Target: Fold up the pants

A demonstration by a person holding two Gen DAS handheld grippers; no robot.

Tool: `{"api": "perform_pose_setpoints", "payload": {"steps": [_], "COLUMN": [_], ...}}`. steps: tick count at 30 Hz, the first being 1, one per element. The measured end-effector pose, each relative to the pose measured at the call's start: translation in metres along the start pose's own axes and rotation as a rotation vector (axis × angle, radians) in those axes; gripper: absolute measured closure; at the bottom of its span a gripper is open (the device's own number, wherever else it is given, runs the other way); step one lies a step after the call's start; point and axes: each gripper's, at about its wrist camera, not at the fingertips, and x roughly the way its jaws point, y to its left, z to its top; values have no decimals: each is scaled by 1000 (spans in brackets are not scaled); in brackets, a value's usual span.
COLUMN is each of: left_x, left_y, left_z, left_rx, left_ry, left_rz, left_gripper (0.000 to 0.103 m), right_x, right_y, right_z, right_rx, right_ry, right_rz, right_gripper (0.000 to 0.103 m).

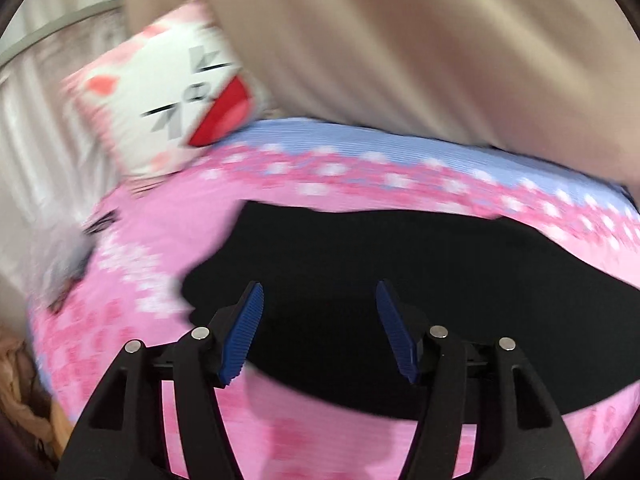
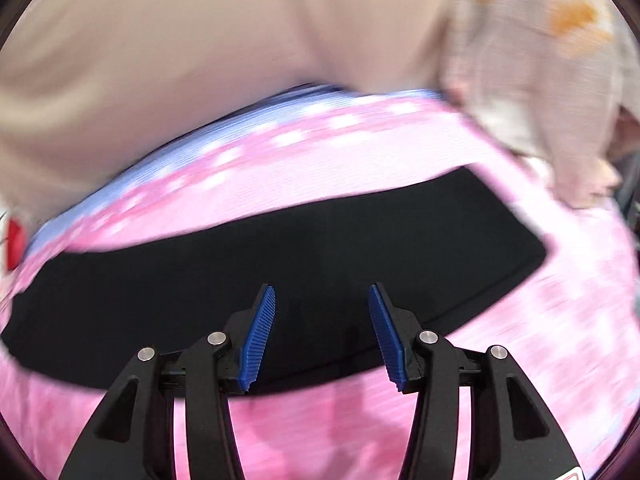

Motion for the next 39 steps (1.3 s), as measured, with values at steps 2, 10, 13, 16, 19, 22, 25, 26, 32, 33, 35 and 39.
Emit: {"api": "perform_pose_setpoints", "payload": {"steps": [2,10,13,16,19,22,25,26,32,33,35,39], "left_x": [3,1,-2,-8,-15,-22,-21,-19,-13,-13,-13,-15], "left_y": [-34,-130,-153,-171,-182,-185,-188,-188,-196,-199,-207,-220], "left_z": [0,-5,-6,-10,-11,-12,-12,-13,-16,-17,-18,-21], "left_rx": [21,137,166,187,200,204,207,208,219,228,246,280], "left_ry": [12,1,-3,-31,-56,-68,-57,-51,-28,-29,-28,-31], "left_rz": [-53,-103,-118,-101,-68,-67,-55,-55,-38,-30,-26,-31], "left_gripper": [36,35,29,21,12,9,9,9,9,9,9,9], "right_x": [12,11,11,8,8,14,21,24,49,50,40,39], "right_y": [-39,-116,-124,-124,-127,-127,-116,-113,-101,-101,-98,-119], "right_z": [14,12,7,3,2,1,4,6,12,13,21,31], "right_rx": [18,86,97,69,61,61,16,7,-49,-47,-66,-9], "right_ry": [1,4,22,17,10,15,15,26,79,83,55,49], "right_rz": [-87,-114,-100,-93,-71,-29,-27,-17,12,41,0,-15], "right_gripper": [53,53,53,53,53,53,53,53,69,87,91,90]}}
